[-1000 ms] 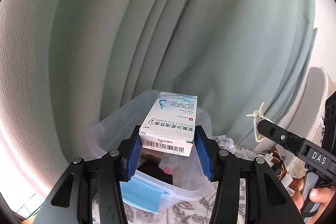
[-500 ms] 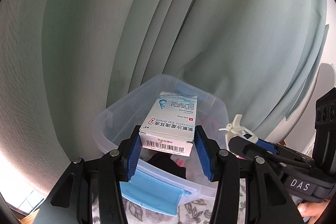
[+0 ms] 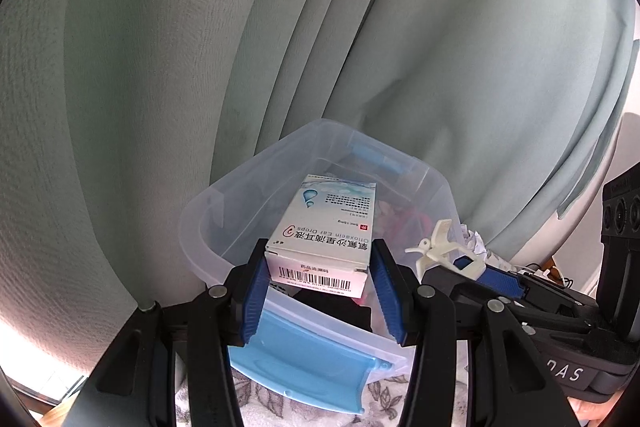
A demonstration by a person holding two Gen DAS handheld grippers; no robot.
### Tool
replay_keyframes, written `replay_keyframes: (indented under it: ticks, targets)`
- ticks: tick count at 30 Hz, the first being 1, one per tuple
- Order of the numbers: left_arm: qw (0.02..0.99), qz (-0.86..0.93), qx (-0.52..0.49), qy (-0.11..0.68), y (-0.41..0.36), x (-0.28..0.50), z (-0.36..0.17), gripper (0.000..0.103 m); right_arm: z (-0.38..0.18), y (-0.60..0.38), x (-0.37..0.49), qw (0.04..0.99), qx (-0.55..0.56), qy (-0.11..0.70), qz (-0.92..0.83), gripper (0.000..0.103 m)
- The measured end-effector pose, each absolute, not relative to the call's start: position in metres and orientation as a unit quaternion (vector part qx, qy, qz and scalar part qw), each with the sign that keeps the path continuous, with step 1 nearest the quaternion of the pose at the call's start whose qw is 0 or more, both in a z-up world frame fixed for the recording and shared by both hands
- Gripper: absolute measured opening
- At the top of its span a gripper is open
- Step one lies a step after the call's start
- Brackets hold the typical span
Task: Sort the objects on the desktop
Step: 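Open both tools to drop the claw clip and ear-drop box into the bin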
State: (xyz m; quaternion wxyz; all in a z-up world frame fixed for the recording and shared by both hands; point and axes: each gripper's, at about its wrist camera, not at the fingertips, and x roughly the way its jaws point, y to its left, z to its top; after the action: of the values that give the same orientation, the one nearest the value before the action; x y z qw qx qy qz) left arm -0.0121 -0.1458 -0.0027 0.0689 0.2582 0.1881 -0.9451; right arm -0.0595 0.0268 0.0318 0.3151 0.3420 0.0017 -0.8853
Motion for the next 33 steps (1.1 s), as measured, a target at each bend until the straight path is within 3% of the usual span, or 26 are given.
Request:
replay_keyframes:
  ticks: [17, 33]
  targets:
    - [0.066, -0.944, 0.259, 0.195, -0.151, -0.022, 0.003, 0.051, 0.031, 0.013, -0.066, 0.313, 0.345, 0.009, -0.885, 0.055]
    - [0.055, -0.943, 0.262, 0.199, -0.125, -0.011, -0.034, 0.051, 0.022, 0.009, -0.081, 0.308, 0.347, 0.007, -0.886, 0.057]
